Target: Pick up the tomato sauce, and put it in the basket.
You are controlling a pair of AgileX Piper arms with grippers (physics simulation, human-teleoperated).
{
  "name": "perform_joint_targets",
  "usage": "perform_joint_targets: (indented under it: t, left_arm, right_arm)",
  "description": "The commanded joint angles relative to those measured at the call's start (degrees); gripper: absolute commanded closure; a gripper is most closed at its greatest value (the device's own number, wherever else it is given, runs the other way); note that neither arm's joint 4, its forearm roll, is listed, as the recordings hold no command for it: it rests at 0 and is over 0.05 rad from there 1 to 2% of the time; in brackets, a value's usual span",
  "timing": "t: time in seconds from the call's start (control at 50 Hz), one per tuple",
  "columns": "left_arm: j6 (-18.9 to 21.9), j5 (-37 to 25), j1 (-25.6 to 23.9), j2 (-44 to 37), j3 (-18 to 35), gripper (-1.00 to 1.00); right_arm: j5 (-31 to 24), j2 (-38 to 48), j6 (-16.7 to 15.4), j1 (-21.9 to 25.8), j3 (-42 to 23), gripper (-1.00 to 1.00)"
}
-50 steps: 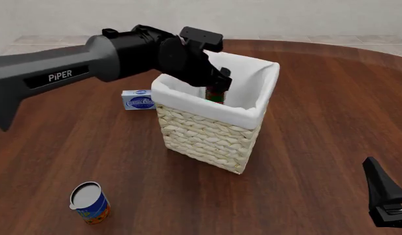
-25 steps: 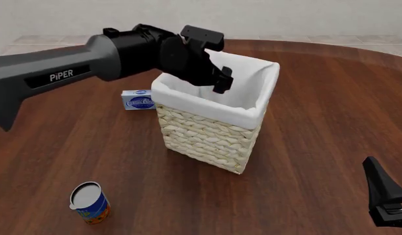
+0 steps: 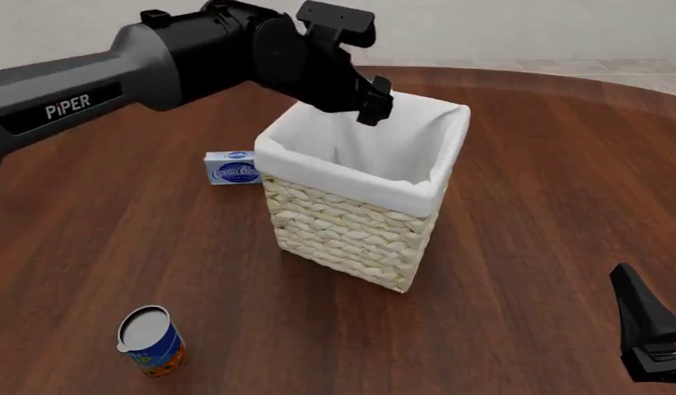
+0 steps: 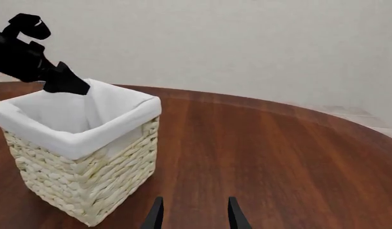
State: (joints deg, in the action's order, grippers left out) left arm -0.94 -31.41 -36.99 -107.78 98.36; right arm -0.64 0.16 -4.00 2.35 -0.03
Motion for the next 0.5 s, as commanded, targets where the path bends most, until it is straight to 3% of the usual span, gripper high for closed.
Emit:
perform_joint_targets:
  t: [0.02, 0.5]
  left_arm:
    - [0.26, -0.61, -0.22, 2.17, 1.89, -1.00]
    - [-0.07, -0.22, -1.14, 9.75, 1.73, -1.00]
  right_arm:
    - [0.11, -0.13, -0.37, 0.18, -0.01, -1.00]
    - [0.23, -0.13, -1.07, -0.09, 0.00, -1.00]
